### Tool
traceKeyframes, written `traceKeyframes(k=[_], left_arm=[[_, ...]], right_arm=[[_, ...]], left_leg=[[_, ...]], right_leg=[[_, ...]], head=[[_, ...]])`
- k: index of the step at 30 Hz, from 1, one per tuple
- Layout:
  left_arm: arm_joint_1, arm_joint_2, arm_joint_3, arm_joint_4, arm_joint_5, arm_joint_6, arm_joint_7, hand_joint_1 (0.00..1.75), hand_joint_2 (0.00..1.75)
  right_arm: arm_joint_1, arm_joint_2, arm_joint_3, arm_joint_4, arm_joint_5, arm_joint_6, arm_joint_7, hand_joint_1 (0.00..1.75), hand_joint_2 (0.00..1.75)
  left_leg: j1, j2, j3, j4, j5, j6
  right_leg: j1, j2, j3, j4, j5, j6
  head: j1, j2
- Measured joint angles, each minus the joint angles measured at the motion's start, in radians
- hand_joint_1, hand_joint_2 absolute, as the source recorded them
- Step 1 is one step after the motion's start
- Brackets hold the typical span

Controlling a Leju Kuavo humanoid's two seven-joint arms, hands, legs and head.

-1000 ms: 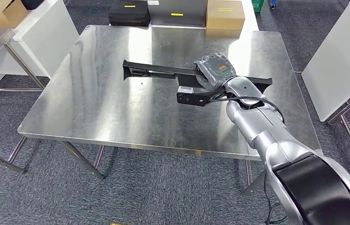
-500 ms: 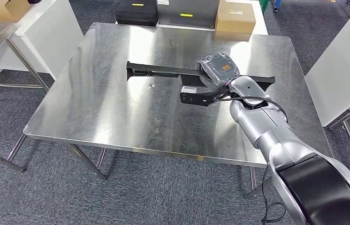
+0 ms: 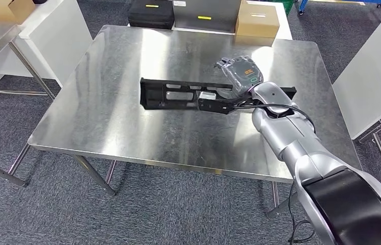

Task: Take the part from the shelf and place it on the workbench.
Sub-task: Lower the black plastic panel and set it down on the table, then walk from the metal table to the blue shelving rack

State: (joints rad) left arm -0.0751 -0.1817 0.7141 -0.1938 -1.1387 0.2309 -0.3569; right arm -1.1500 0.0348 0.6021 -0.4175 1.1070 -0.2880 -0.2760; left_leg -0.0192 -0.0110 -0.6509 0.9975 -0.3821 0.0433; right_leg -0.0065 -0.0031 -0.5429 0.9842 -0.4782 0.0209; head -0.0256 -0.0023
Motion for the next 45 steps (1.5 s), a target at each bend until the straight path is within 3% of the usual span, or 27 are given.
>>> traceKeyframes(k=[15, 45], left_arm=[[0.0, 0.0, 0.004, 0.0, 0.005, -0.049, 0.05, 0.0, 0.0], [0.0, 0.003, 0.052, 0.0, 0.044, -0.063, 0.051, 0.0, 0.0]], right_arm=[[0.0, -0.026, -0.005, 0.003, 0.0, 0.0, -0.006, 0.0, 0.0], [-0.008, -0.031, -0.013, 0.003, -0.003, 0.003, -0.009, 0.0, 0.0]], left_leg=[[0.002, 0.0, 0.0, 0.0, 0.0, 0.0], [0.002, 0.0, 0.001, 0.0, 0.0, 0.0]], right_leg=[[0.0, 0.0, 0.0, 0.0, 0.0, 0.0], [0.0, 0.0, 0.001, 0.0, 0.0, 0.0]], head=[[0.0, 0.0], [0.0, 0.0]])
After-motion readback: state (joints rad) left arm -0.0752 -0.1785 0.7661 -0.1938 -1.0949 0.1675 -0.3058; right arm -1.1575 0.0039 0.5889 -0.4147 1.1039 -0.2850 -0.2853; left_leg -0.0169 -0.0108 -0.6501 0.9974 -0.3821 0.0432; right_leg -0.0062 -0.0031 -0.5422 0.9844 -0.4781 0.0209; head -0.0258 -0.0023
